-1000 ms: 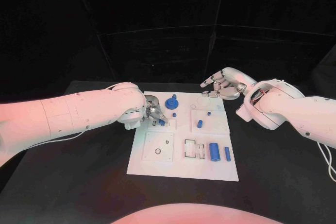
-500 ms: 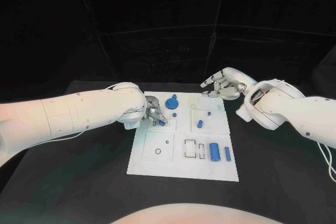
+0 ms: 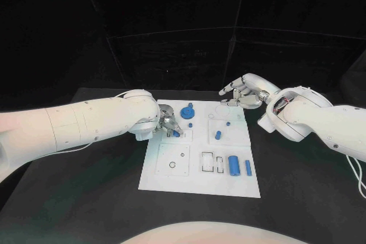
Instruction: Assemble the parts on the task board
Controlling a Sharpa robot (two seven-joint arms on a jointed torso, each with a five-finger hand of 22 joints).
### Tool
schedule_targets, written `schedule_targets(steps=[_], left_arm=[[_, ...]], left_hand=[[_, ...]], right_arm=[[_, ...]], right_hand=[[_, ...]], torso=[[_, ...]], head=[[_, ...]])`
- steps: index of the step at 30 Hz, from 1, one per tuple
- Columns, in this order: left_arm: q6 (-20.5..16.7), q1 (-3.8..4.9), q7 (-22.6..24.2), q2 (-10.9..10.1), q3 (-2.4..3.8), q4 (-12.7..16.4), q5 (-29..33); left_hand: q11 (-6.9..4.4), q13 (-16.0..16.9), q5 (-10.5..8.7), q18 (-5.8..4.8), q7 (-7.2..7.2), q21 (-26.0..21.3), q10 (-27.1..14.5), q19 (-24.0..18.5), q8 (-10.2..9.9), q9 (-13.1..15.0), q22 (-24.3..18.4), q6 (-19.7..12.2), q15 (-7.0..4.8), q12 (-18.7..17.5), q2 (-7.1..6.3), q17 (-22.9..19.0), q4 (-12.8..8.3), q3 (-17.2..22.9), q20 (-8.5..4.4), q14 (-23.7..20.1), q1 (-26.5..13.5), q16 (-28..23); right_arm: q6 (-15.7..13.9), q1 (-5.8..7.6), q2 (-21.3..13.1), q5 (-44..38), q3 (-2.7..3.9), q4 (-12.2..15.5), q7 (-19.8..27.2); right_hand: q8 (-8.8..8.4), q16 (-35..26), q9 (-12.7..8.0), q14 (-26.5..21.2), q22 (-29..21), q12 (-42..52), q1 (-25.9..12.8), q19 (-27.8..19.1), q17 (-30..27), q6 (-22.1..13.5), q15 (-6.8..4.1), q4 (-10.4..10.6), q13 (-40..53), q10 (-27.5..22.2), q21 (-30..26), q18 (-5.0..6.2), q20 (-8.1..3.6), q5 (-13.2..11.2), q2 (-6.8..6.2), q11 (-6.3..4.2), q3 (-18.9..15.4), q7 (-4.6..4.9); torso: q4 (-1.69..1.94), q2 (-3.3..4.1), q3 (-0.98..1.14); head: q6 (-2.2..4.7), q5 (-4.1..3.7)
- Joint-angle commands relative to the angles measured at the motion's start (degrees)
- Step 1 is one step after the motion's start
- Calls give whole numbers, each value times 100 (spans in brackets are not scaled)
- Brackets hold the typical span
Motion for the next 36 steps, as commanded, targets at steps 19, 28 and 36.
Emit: schedule_targets(steps=[19, 28, 36], left_arm=[[102, -19, -140, 68, -17, -83, -72], [98, -18, -137, 106, -17, -112, -72], [139, -18, -141, 120, -17, -119, -72]], left_hand=[[-69, 37, 2, -104, -72, 75, 72, 50, 193, 100, 112, 141, -64, 84, -121, 1509, 501, -810, -51, 594, -601, 18], [-78, 40, 3, -108, -85, 85, 77, 56, 227, 118, 137, 148, -72, 92, -108, 1509, 612, -1029, -58, 594, -665, 18], [-96, 50, 2, -113, -107, 103, 90, 67, 278, 144, 172, 170, -85, 105, -142, 1509, 695, -1255, -70, 594, -705, 18]], right_arm=[[70, 13, 13, -3, 3, 13, 20], [83, 13, 17, -3, 3, 13, 18], [88, 13, 18, -3, 3, 10, 16]], right_hand=[[38, -35, -11, 179, -9, -24, -53, -38, -15, 32, -29, 33, -3, 3, -43, 70, 6, 31, -4, -52, 17, 0], [39, -41, -12, 178, -18, -26, -66, -43, -23, 31, -29, 43, -7, 3, -48, 72, 6, 28, -5, -52, 12, 0], [39, -41, -12, 178, -18, -26, -66, -43, -23, 31, -29, 43, -7, 3, -48, 72, 6, 28, -5, -52, 12, 0]], torso=[[1, -1, 0], [0, -4, 2], [-2, -2, 2]], head=[[-10, -14], [-3, -8], [-4, -11]])
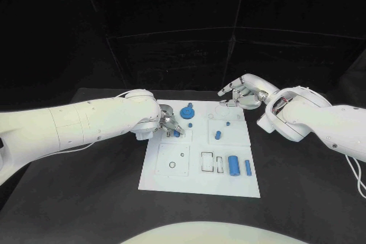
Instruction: Assemble the parts on the task board
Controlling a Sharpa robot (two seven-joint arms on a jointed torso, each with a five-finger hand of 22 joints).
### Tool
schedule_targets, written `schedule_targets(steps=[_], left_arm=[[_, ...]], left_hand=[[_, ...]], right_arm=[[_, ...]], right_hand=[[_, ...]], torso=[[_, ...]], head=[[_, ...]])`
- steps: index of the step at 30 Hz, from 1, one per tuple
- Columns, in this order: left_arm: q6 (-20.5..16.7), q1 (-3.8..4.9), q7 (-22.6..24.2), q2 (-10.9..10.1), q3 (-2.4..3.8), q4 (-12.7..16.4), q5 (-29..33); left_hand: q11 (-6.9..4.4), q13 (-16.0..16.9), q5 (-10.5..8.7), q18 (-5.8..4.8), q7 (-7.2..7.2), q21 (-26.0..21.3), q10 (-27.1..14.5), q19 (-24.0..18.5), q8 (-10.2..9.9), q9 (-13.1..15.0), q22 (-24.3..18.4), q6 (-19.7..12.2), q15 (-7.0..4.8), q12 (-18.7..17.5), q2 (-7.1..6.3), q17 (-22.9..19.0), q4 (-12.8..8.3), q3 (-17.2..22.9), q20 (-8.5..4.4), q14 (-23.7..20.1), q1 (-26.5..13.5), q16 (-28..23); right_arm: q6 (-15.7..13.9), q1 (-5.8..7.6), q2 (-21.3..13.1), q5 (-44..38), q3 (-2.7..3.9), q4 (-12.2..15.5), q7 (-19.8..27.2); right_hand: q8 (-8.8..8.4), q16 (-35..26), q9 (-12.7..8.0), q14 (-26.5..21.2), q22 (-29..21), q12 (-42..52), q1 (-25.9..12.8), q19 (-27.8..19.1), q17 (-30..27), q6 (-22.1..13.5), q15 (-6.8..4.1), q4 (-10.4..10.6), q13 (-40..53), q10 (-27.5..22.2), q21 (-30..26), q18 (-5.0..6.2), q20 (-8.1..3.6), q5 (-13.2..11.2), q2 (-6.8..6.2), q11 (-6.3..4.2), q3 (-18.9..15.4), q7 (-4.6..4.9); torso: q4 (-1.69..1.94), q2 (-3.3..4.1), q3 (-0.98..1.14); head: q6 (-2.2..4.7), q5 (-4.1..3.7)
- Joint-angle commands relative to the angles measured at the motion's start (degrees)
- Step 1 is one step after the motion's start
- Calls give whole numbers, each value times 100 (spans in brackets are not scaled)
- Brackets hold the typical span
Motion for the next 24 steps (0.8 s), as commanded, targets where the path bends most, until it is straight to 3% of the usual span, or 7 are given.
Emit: schedule_targets(steps=[1, 11, 24], left_arm=[[93, -12, -25, 16, -7, 5, -16], [65, -12, -17, 22, -7, 6, -16], [-22, -12, 33, -1, -6, 63, -15]], left_hand=[[-27, 10, -28, -114, -20, 42, 19, 29, 41, 10, 15, 37, -46, 22, -14, 1509, 35, -103, -33, 595, -90, 18], [-58, 10, -27, -124, -57, 71, 36, 49, 125, 48, 82, 52, -73, 31, 112, 1509, 455, -705, -61, 595, -278, 18], [-68, 22, -27, -130, -69, 89, 52, 60, 160, 62, 119, 62, -82, 44, 126, 1509, 540, -911, -68, 595, -244, 18]], right_arm=[[36, 13, 5, -4, 3, 7, 23], [41, 13, 6, -4, 3, 3, 20], [59, 13, 14, -4, 3, -3, 22]], right_hand=[[39, -17, -7, 178, -7, -26, -66, -43, -10, 31, -28, 27, 1, 3, -26, 72, 6, 28, -5, -52, -4, 0], [41, -24, -7, 177, -12, -29, -78, -46, -19, 31, -29, 35, -4, 2, -29, 73, 6, 25, -6, -52, -8, -1], [41, -21, -7, 178, -14, -27, -80, -47, -13, 31, -29, 37, -3, 3, -30, 73, 6, 25, -6, -53, -8, -1]], torso=[[-1, 0, 0], [0, 3, 0], [2, 5, -3]], head=[[-1, -4], [0, -13], [-13, -26]])
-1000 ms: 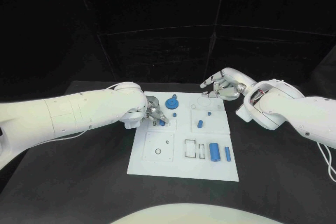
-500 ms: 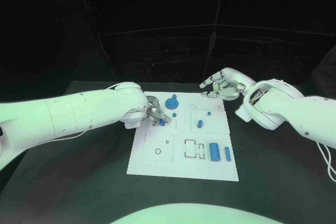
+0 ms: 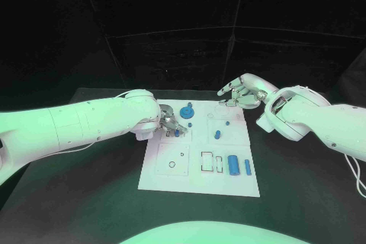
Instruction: Assemble the parts on the task board
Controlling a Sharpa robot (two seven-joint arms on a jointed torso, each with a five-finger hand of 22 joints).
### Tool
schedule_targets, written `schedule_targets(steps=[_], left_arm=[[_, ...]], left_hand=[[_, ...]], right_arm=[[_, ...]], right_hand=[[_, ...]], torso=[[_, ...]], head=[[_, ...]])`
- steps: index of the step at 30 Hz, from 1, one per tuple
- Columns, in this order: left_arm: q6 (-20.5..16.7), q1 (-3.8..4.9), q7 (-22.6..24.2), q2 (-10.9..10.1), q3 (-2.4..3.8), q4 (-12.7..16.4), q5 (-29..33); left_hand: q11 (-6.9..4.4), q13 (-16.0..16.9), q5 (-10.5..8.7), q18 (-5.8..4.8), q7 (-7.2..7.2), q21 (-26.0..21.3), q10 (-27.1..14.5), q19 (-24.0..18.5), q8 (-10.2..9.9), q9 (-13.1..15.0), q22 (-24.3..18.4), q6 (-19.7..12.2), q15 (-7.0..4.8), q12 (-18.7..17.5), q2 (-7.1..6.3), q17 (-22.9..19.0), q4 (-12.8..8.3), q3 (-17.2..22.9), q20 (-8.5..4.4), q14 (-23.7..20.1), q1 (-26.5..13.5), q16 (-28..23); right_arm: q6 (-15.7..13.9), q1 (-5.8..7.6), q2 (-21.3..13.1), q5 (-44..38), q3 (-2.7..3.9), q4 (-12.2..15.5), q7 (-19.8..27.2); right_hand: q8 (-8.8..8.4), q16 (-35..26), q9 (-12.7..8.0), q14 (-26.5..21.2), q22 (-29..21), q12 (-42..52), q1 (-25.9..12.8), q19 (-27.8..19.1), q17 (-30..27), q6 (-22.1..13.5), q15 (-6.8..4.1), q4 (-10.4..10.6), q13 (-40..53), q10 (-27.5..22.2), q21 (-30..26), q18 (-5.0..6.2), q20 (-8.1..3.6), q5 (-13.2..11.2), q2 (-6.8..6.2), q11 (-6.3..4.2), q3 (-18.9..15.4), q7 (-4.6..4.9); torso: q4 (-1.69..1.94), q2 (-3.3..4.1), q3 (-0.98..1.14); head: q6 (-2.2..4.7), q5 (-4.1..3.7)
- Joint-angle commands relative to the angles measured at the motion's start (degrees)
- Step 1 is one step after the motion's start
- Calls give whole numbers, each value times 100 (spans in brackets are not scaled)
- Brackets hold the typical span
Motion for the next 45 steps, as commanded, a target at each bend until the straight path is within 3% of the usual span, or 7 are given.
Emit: schedule_targets(steps=[1, 21, 24, 29, 33, 36, 45], left_arm=[[-18, -6, 36, -16, -4, 51, -10], [-85, 40, 81, -256, 12, 214, -10], [-95, 97, 154, -363, 86, 290, -4], [86, 245, 259, -527, 232, 327, 121], [225, 408, 310, -570, 277, 163, 177], [337, 466, 316, -523, 288, -7, 191], [771, 516, 285, -90, 285, -758, 162]], left_hand=[[-30, 9, -24, -42, -28, 24, 15, 26, 30, 6, 9, 23, -42, 23, 28, 1509, 12, -45, -34, 595, -14, 18], [-25, -81, -24, -14, -18, -62, -41, -24, 27, 7, -140, -40, -43, -45, 28, 1509, 31, -246, -39, 595, 115, 18], [14, -184, -28, 11, 32, -156, -122, -79, -61, -36, -289, -192, -19, -126, -34, 1509, 56, -427, -22, 595, 182, 18], [222, -443, -31, 33, 287, -298, -304, -149, -575, -400, -493, -702, 151, -314, 5, 1509, -15, -657, 126, 595, 604, 18], [291, -481, -22, 47, 358, -313, -324, -148, -751, -598, -504, -768, 217, -326, 36, 1509, -102, -753, 178, 595, 868, 18], [298, -474, -23, 44, 365, -304, -319, -141, -770, -633, -485, -758, 222, -317, 49, 1509, -105, -779, 190, 595, 899, 18], [298, -476, -24, 41, 359, -284, -313, -124, -776, -733, -444, -646, 229, -301, 115, 1509, -42, -911, 210, 595, 923, 18]], right_arm=[[40, 13, 8, -4, 3, 3, 24], [47, 12, 19, -4, 3, -28, 31], [50, 11, 29, -3, 3, -49, 36], [59, 11, 34, -3, 2, -78, 34], [68, 11, 46, -3, 2, -109, 32], [73, 11, 61, -3, 2, -121, 33], [91, 10, 105, -3, 2, -151, 38]], right_hand=[[18, -21, -8, 178, -6, -27, -57, -47, 0, 31, -29, 37, -3, 3, -30, 73, 6, 25, 16, -53, -8, -1], [19, -27, -8, 176, -12, -25, -59, -50, -7, 31, -29, 40, -3, 5, -34, 74, 6, 25, 17, -54, -7, -3], [19, -27, -8, 176, -12, -25, -59, -50, -7, 31, -29, 40, -3, 5, -34, 74, 6, 25, 17, -54, -7, -3], [19, -27, -8, 176, -12, -25, -59, -50, -7, 31, -29, 40, -3, 5, -34, 74, 6, 25, 17, -54, -7, -3], [19, -27, -8, 176, -12, -25, -59, -50, -7, 31, -29, 40, -3, 5, -34, 74, 6, 25, 17, -54, -7, -3], [20, -30, -8, 176, -20, -25, -60, -55, -10, 31, -30, 42, -4, 5, -39, 76, 5, 26, 17, -55, -7, -3], [20, -30, -8, 176, -20, -25, -60, -55, -10, 31, -30, 42, -4, 5, -39, 76, 5, 26, 17, -55, -7, -3]], torso=[[2, 3, -6], [3, 1, -5], [-4, -2, -5], [-4, 3, -4], [12, -3, 6], [5, 2, 7], [-8, 11, -7]], head=[[-2, -7], [-2, -27], [16, -37], [35, -69], [38, -59], [46, -38], [62, -10]])
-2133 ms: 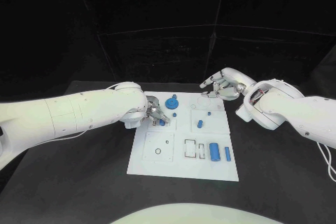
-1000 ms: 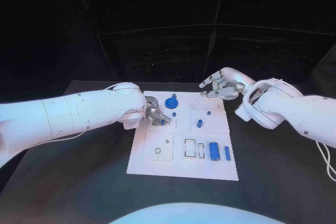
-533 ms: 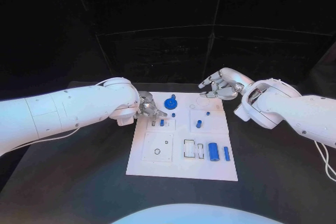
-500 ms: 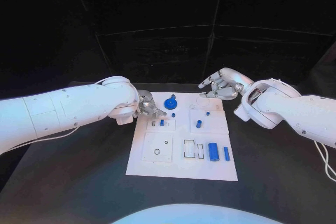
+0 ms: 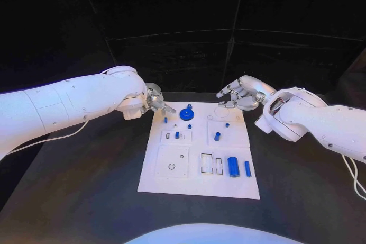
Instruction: Assemble the parts on the task board
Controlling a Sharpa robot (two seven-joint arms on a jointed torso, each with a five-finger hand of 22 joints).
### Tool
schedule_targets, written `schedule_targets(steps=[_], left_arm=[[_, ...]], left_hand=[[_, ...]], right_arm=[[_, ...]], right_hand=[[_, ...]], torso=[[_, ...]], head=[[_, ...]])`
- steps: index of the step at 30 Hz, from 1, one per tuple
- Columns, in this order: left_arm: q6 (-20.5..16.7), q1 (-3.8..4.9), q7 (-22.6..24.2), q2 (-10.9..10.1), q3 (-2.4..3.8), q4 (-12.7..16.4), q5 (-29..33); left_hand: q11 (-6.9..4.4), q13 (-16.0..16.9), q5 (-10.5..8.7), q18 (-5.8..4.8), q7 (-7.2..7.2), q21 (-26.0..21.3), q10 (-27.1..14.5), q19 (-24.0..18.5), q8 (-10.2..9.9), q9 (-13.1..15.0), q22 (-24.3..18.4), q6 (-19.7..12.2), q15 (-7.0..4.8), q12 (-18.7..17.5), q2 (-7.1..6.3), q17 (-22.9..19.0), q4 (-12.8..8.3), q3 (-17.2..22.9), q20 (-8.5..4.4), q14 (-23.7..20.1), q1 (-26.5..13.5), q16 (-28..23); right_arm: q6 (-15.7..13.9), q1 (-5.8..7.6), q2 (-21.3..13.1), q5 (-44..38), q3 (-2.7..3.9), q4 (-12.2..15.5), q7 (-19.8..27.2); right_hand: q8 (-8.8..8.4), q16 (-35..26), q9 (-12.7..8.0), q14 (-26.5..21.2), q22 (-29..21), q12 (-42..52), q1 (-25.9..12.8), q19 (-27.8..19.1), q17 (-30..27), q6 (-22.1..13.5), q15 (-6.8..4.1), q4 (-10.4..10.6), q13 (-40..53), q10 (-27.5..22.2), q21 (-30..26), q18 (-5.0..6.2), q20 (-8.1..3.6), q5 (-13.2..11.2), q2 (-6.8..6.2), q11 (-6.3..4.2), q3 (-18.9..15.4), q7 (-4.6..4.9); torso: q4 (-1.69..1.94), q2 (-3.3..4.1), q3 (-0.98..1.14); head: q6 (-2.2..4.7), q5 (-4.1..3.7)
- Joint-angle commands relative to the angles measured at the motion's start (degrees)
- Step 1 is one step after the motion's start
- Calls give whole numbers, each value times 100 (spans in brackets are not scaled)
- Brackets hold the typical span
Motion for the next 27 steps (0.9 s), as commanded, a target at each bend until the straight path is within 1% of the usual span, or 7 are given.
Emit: schedule_targets(steps=[1, 6, 9, 13, 17, 22, 27], left_arm=[[425, -2, 88, 155, -7, -284, 4], [491, -44, 147, 370, -13, -645, -104], [521, -74, 187, 484, -15, -823, -172], [526, -111, 229, 622, -16, -1019, -234], [524, -133, 246, 699, -16, -1151, -319], [589, -144, 234, 774, -16, -1312, -397], [717, -148, 224, 829, -16, -1420, -419]], left_hand=[[31, 0, -24, 41, 2, -4, -5, 3, -21, -7, 5, 42, 43, 1, 16, 1509, 5, -41, 42, 615, 32, 18], [30, -3, -24, 40, 0, 0, -6, 6, -21, -21, 13, 56, 42, 2, 30, 1509, 17, -61, 43, 615, 34, 18], [29, 0, -24, 38, -1, 5, -5, 9, -21, -30, 23, 65, 42, 5, 38, 1509, 25, -74, 43, 615, 36, 18], [28, 4, -23, 37, -2, 10, -2, 12, -21, -38, 32, 73, 42, 9, 48, 1509, 30, -83, 43, 615, 41, 18], [23, 10, -23, 35, -9, 16, 3, 16, -12, -58, 43, 109, 39, 18, 70, 1509, 28, -108, 42, 615, 77, 18], [22, 14, -23, 34, -12, 20, 5, 19, -9, -65, 50, 120, 38, 23, 77, 1509, 28, -117, 42, 615, 87, 18], [20, 12, -23, 34, -14, 21, 5, 19, -7, -71, 52, 130, 36, 23, 84, 1509, 30, -125, 41, 615, 95, 18]], right_arm=[[45, 11, 11, -3, 3, -4, 36], [49, 11, 20, -3, 3, -9, 38], [51, 11, 30, -3, 3, -13, 39], [52, 11, 41, -3, 3, -18, 41], [54, 11, 48, -3, 3, -25, 43], [54, 10, 55, -3, 3, -29, 43], [59, 10, 64, -3, 3, -34, 45]], right_hand=[[20, -30, -9, 176, -5, -25, -60, -35, -5, 31, -30, 42, -4, -17, -39, 76, -15, 26, 17, -33, -7, -3], [21, -31, -9, 176, -2, -19, -58, -33, -6, 30, -31, 42, 1, -12, -38, 76, -15, 28, 20, -34, -4, -4], [21, -31, -9, 176, -2, -19, -58, -33, -6, 30, -31, 42, 1, -12, -38, 76, -15, 28, 20, -34, -4, -4], [21, -31, -9, 176, -2, -19, -58, -33, -6, 30, -31, 42, 1, -12, -38, 76, -15, 28, 20, -34, -4, -4], [21, -31, -9, 176, -2, -19, -58, -33, -6, 30, -31, 42, 1, -12, -38, 76, -15, 28, 20, -34, -4, -4], [21, -31, -9, 176, -2, -19, -58, -33, -6, 30, -31, 42, 1, -12, -38, 76, -15, 28, 20, -34, -4, -4], [21, -31, -9, 176, -2, -19, -58, -33, -6, 30, -31, 42, 1, -12, -38, 76, -15, 28, 20, -34, -4, -4]], torso=[[-7, 3, -5], [-8, 7, -6], [-7, 0, -1], [-9, 6, -6], [-9, 0, -7], [-5, -1, 4], [-8, 2, -5]], head=[[-3, -1], [0, 12], [-5, 19], [-4, 18], [-21, 18], [-26, 18], [-51, 16]])
